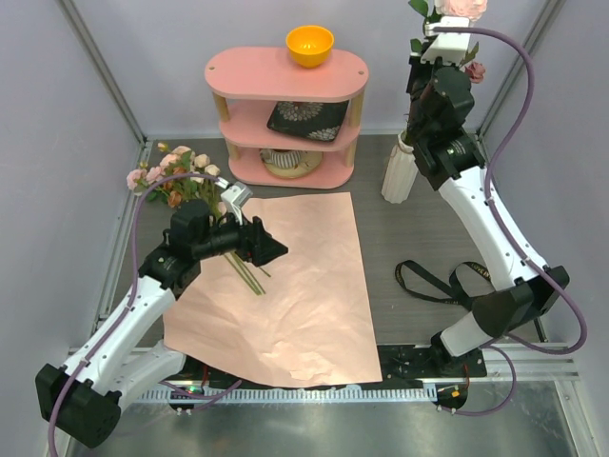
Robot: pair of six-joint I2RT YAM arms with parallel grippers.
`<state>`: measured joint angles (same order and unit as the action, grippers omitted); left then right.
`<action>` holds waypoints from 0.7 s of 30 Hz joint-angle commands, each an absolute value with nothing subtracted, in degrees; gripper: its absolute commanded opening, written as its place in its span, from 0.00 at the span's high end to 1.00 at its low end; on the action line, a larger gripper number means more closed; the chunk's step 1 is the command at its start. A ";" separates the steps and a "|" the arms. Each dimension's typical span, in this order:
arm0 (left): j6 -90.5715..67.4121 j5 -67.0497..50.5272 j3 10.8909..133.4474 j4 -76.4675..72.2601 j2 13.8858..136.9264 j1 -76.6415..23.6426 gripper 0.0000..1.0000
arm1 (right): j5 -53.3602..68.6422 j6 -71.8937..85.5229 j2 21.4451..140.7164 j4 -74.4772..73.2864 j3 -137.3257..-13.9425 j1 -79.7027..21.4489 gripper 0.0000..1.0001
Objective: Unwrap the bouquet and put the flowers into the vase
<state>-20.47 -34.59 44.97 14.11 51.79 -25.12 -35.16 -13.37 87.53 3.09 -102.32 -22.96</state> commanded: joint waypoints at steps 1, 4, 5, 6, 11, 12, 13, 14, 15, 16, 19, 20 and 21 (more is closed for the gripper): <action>-20.13 -35.07 47.02 13.18 52.12 -24.26 0.23 | -33.84 -13.36 88.33 6.24 -100.55 -22.50 0.99; -20.39 -35.07 47.20 13.18 52.47 -23.99 0.19 | -33.14 -12.83 88.59 6.42 -98.97 -22.33 0.99; -20.39 -35.24 47.20 13.18 52.56 -23.82 0.19 | -32.79 -12.92 88.85 6.59 -98.01 -22.24 0.99; -20.48 -35.24 47.28 13.10 52.56 -23.82 0.18 | -32.52 -12.92 89.03 6.68 -97.56 -22.15 0.99; -20.22 -34.98 47.20 13.27 52.47 -23.64 0.17 | -32.43 -12.57 90.26 7.56 -94.05 -21.36 0.91; -20.30 -34.81 47.20 13.36 52.38 -23.56 0.17 | -32.87 -12.22 90.79 7.12 -93.70 -21.27 0.87; -20.30 -34.72 47.20 13.45 52.21 -23.55 0.16 | -32.87 -11.52 91.23 6.68 -93.52 -21.10 0.82; -20.30 -34.72 47.20 13.45 52.29 -23.55 0.16 | -32.96 -11.25 91.49 5.90 -93.69 -21.01 0.76; -20.30 -34.72 47.20 13.53 52.21 -23.47 0.16 | -33.48 -11.08 92.36 3.45 -94.13 -21.01 0.58; -20.30 -34.72 47.20 13.62 52.21 -23.38 0.16 | -33.40 -10.64 92.81 1.43 -94.65 -21.01 0.50; -20.39 -34.63 47.02 13.62 52.12 -23.47 0.15 | -35.76 -5.99 93.08 -6.66 -97.12 -21.01 0.24; -20.48 -34.54 47.02 13.54 51.95 -23.38 0.15 | -36.12 -3.54 92.73 -8.51 -97.03 -21.01 0.18; -20.57 -34.54 47.02 13.54 52.03 -23.47 0.15 | -35.95 -2.30 92.38 -12.09 -96.94 -21.01 0.14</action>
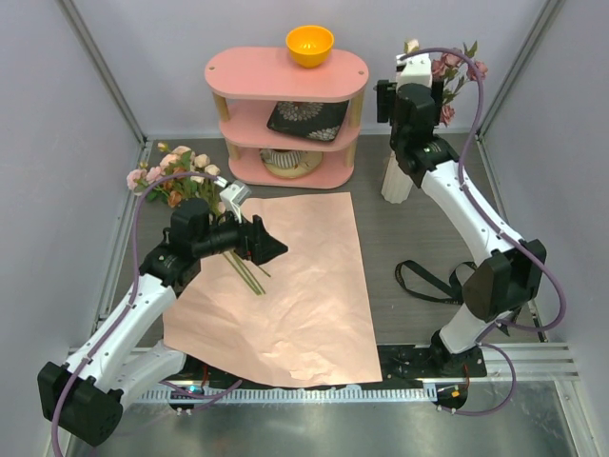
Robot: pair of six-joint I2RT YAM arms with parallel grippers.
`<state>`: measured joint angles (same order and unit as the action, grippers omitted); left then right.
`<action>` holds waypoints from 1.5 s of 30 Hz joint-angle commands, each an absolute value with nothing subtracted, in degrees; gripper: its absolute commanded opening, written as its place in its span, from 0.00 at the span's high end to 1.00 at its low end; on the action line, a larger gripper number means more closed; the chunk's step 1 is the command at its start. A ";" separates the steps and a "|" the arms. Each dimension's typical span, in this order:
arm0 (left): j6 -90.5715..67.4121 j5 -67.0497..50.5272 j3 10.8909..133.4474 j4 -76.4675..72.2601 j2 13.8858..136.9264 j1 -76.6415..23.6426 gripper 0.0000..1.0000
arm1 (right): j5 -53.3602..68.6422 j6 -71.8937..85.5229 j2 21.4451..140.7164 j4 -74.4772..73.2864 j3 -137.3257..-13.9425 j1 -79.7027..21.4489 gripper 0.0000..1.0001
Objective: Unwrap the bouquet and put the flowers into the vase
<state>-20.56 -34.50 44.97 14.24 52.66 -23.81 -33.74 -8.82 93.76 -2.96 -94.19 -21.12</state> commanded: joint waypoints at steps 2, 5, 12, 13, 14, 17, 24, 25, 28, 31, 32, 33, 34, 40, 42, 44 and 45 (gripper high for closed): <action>-20.74 -34.54 47.02 13.36 52.21 -23.38 0.15 | -34.63 1.29 91.15 -15.89 -96.59 -21.01 0.12; -20.83 -34.45 46.93 13.36 52.64 -23.47 0.15 | -32.79 5.35 88.60 -22.40 -94.58 -21.01 0.12; -20.57 -28.75 47.11 15.20 54.40 -22.77 0.15 | -24.43 11.78 74.90 -22.43 -75.00 -28.02 0.12; -20.48 -27.44 47.11 15.64 54.93 -22.42 0.15 | -24.78 11.52 73.06 -21.72 -69.84 -30.04 0.12; -20.48 -24.12 47.20 16.08 55.37 -21.63 0.16 | -24.79 12.30 70.51 -21.10 -67.52 -34.15 0.12; -21.53 -18.83 47.63 18.01 57.56 -19.09 0.17 | -17.87 19.31 68.21 -17.24 -58.12 -38.92 0.13; -31.10 3.23 48.95 24.16 62.83 -12.58 0.16 | -5.72 31.73 70.74 -1.33 -44.12 -45.61 0.18; -33.46 4.38 49.30 24.69 63.45 -10.74 0.15 | -4.49 31.64 71.97 -0.97 -44.03 -46.66 0.19; -36.12 5.61 51.41 26.80 67.57 -8.62 0.17 | -3.26 30.77 73.47 -0.35 -44.47 -47.63 0.19; -37.53 6.50 55.19 30.31 73.55 -8.61 0.32 | -2.64 29.10 74.09 -0.35 -44.56 -47.64 0.19; -38.57 7.29 57.20 31.63 74.87 -8.70 0.41 | -2.72 28.74 74.00 -0.26 -44.73 -47.64 0.19; -39.63 8.43 58.09 33.90 76.45 -8.61 0.43 | -2.81 27.78 73.92 -0.26 -44.74 -47.64 0.19; -40.33 9.83 58.62 34.80 78.81 -8.61 0.44 | -2.99 27.43 73.74 -0.35 -44.74 -47.72 0.19; -46.92 14.40 60.55 36.30 84.89 -9.31 0.44 | -5.80 24.79 70.14 -2.02 -43.25 -47.64 0.20; -48.42 15.64 61.43 36.56 86.48 -9.93 0.44 | -7.02 23.91 68.74 -3.25 -42.89 -47.64 0.19; -49.48 16.08 63.54 36.91 88.93 -10.90 0.44 | -7.82 22.51 67.86 -4.47 -42.63 -47.64 0.19; -49.74 16.00 63.98 36.74 89.82 -11.16 0.44 | -8.43 22.07 67.16 -4.74 -42.54 -47.64 0.19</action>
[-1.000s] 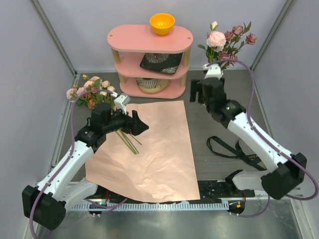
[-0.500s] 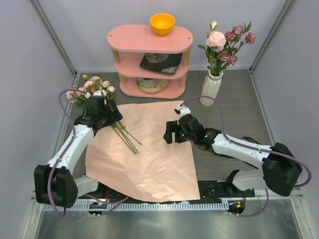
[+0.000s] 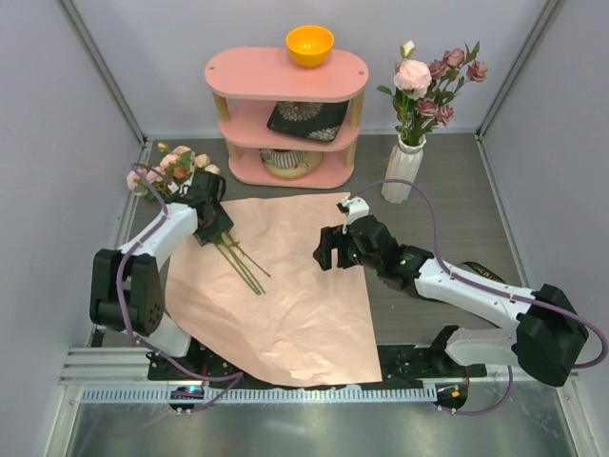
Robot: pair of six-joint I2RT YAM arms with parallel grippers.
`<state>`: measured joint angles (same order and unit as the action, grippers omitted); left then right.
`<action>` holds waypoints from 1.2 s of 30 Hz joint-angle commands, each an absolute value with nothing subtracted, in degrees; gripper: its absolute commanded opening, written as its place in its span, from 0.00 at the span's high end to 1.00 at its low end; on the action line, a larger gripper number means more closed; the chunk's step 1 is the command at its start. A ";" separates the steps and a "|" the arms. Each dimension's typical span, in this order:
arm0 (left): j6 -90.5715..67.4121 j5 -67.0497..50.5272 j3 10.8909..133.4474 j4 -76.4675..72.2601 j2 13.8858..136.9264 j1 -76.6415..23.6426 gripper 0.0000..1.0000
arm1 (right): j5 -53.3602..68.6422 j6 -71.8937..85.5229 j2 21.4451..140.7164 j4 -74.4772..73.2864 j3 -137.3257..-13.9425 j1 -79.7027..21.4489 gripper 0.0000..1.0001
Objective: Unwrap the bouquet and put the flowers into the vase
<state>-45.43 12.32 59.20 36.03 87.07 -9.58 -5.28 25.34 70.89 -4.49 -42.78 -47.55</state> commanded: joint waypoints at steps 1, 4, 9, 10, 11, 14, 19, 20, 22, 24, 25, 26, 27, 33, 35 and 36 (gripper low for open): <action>-49.66 15.82 65.38 36.56 90.61 -11.77 0.45 | -8.61 21.71 66.71 -5.09 -42.37 -47.64 0.19; -49.66 16.70 67.93 36.82 94.21 -12.83 0.48 | -9.31 20.39 65.57 -5.62 -41.93 -47.64 0.19; -50.80 19.15 69.87 37.18 97.72 -13.97 0.53 | -10.28 19.07 64.43 -6.59 -41.22 -47.64 0.19; -50.97 20.38 70.66 37.44 98.17 -14.15 0.53 | -10.37 18.99 63.99 -6.77 -41.05 -47.72 0.19; -51.15 20.74 70.93 37.70 98.78 -14.06 0.53 | -10.55 18.98 63.90 -7.12 -41.04 -47.64 0.19; -51.24 21.71 71.98 37.62 100.89 -14.33 0.54 | -11.25 18.54 63.11 -7.91 -40.87 -47.72 0.19; -51.85 23.29 72.34 37.62 104.23 -14.76 0.57 | -12.13 18.54 61.70 -9.31 -40.78 -47.64 0.19; -51.94 23.38 72.16 36.83 104.67 -14.77 0.58 | -12.22 18.54 61.26 -9.40 -40.69 -47.64 0.19; -51.86 23.73 72.07 36.56 105.38 -14.77 0.59 | -12.39 18.98 61.00 -9.84 -40.69 -47.72 0.19; -51.42 23.73 71.98 35.69 106.34 -14.77 0.63 | -12.39 19.51 60.73 -10.37 -40.87 -47.64 0.19; -51.33 23.64 71.81 34.99 106.61 -14.77 0.66 | -12.48 19.77 60.56 -10.89 -40.87 -47.64 0.19; -51.24 23.64 71.81 34.81 107.13 -14.77 0.68 | -12.57 20.30 60.47 -10.99 -40.96 -47.64 0.19; -51.07 23.56 71.81 34.72 107.31 -14.77 0.71 | -12.57 20.74 60.03 -11.33 -40.96 -47.72 0.19; -49.92 22.24 70.93 33.49 104.60 -14.77 1.00 | -12.39 23.64 58.80 -12.39 -41.57 -47.72 0.19; -49.92 21.71 70.23 33.05 102.05 -14.77 1.00 | -12.22 24.26 58.62 -12.48 -42.01 -47.72 0.19; -49.92 21.71 69.62 33.13 98.73 -14.77 1.00 | -12.22 24.95 58.80 -12.65 -42.62 -47.72 0.19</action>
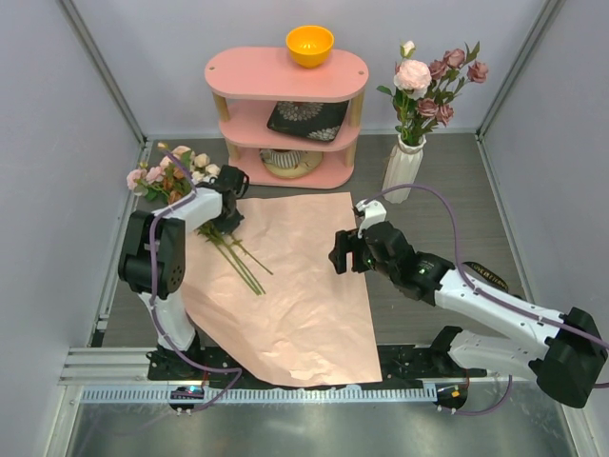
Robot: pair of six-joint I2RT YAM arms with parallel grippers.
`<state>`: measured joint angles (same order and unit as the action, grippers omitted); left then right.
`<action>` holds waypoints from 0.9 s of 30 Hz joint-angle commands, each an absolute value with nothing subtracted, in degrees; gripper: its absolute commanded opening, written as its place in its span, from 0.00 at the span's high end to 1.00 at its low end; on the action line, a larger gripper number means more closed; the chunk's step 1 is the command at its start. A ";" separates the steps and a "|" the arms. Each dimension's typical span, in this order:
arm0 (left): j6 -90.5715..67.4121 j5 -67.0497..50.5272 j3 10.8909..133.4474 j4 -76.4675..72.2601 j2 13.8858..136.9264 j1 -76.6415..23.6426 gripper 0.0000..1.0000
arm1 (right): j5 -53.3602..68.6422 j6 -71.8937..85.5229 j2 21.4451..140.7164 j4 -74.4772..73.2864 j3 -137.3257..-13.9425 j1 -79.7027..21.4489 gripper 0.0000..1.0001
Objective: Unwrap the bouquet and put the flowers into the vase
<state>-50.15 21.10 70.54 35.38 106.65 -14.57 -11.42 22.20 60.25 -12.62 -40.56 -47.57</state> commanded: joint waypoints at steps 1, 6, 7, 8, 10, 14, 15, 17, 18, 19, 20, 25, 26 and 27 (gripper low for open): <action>-49.92 22.32 69.35 33.57 96.79 -14.77 1.00 | -12.30 25.22 58.89 -13.09 -42.89 -47.72 0.19; -47.11 18.82 63.83 30.94 80.71 -14.77 1.00 | -13.62 26.10 59.59 -14.85 -45.52 -47.64 0.19; -46.41 17.24 62.94 29.46 75.38 -14.77 1.00 | -13.62 26.28 59.85 -14.94 -45.88 -47.64 0.19; -45.28 12.18 61.89 28.57 72.97 -14.77 1.00 | -12.84 26.37 60.46 -15.12 -46.84 -47.64 0.19; -42.11 6.88 58.55 26.30 66.14 -14.85 1.00 | -11.69 26.45 61.43 -15.03 -48.07 -47.64 0.19; -37.10 -6.83 49.77 18.30 52.79 -14.77 1.00 | -4.59 26.28 65.03 -12.75 -52.02 -47.64 0.19; -36.74 -10.34 45.74 16.45 49.86 -14.77 1.00 | -2.83 26.37 66.87 -11.96 -53.60 -47.64 0.19; -35.60 -13.87 41.59 10.30 41.89 -14.77 1.00 | 4.90 26.37 68.98 -8.98 -56.32 -47.72 0.19; -35.16 -16.93 38.35 8.63 39.84 -14.85 1.00 | 7.18 26.45 70.30 -8.09 -57.47 -47.72 0.19; -34.11 -18.62 37.02 5.92 37.55 -14.77 1.00 | 10.69 26.63 72.66 -6.61 -58.61 -47.72 0.20; -33.58 -19.85 35.87 5.02 34.75 -14.77 1.00 | 11.94 26.98 74.16 -5.98 -61.15 -47.99 0.20; -29.53 -26.27 34.36 5.54 31.82 -14.94 1.00 | 13.71 27.51 81.28 -2.82 -68.72 -50.27 0.20; -29.44 -26.71 34.54 5.36 31.99 -15.29 1.00 | 14.06 27.77 82.17 -2.29 -70.82 -50.45 0.20; -29.44 -27.07 34.54 4.58 32.43 -15.73 1.00 | 14.15 28.38 83.13 -1.68 -71.80 -50.71 0.20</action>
<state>-32.73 -20.32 33.87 11.22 32.05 -14.76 9.80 26.74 80.42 -8.12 -65.10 -49.32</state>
